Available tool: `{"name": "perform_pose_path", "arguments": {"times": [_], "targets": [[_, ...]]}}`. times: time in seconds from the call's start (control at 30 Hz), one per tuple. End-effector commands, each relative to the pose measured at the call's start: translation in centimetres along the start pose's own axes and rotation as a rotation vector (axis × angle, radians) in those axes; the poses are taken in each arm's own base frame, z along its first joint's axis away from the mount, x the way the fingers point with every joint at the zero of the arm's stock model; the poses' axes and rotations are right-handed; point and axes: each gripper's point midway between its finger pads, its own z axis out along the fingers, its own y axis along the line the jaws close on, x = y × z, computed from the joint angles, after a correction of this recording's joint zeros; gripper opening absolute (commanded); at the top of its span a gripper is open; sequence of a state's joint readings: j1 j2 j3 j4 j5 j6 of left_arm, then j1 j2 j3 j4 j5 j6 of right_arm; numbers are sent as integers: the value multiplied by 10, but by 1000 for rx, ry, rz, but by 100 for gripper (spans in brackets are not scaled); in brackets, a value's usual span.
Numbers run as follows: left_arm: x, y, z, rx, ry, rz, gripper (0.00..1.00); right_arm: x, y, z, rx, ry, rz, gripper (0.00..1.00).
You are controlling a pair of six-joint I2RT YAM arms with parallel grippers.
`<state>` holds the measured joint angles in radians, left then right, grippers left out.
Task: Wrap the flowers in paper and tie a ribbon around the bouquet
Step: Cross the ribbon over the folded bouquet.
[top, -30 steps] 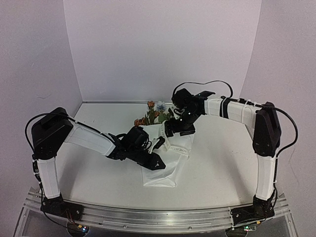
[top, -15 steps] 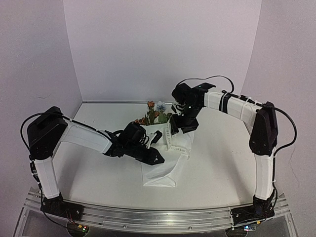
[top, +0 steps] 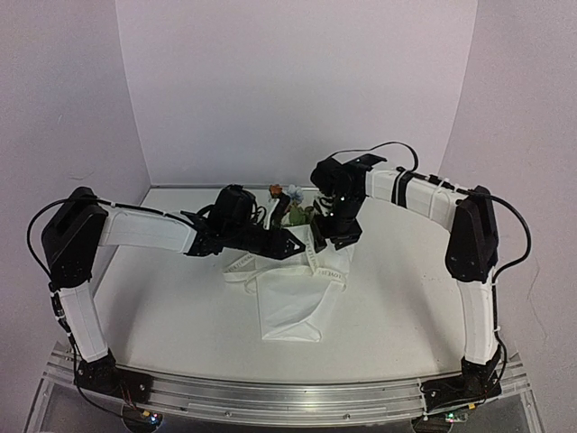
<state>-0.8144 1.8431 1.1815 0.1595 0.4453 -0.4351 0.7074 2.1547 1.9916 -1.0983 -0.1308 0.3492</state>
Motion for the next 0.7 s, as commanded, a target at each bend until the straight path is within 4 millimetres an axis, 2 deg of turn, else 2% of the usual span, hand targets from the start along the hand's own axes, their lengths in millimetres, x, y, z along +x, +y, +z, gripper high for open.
{"name": "perform_pose_path", "arguments": {"times": [0.0,0.1,0.17,0.23,0.4,0.53,0.67], "targets": [[-34,-23,4,105,-58,82,50,-5,9,-6,-30,-10,-6,57],[-37,-26,9,142,-44,92,52,-6,11,-8,-42,-12,-16,57],[-37,-24,13,143,-31,90,49,-5,12,-9,-48,-12,-21,57],[-38,-20,15,138,-30,84,42,-5,13,-10,-52,-11,-28,58],[-44,-4,14,73,-48,65,18,-1,15,-10,-71,-14,-43,58],[-51,11,11,21,-62,48,7,2,16,-11,-90,-27,-64,59],[-59,29,7,-11,-54,20,4,9,16,-11,-108,-31,-98,59]]}}
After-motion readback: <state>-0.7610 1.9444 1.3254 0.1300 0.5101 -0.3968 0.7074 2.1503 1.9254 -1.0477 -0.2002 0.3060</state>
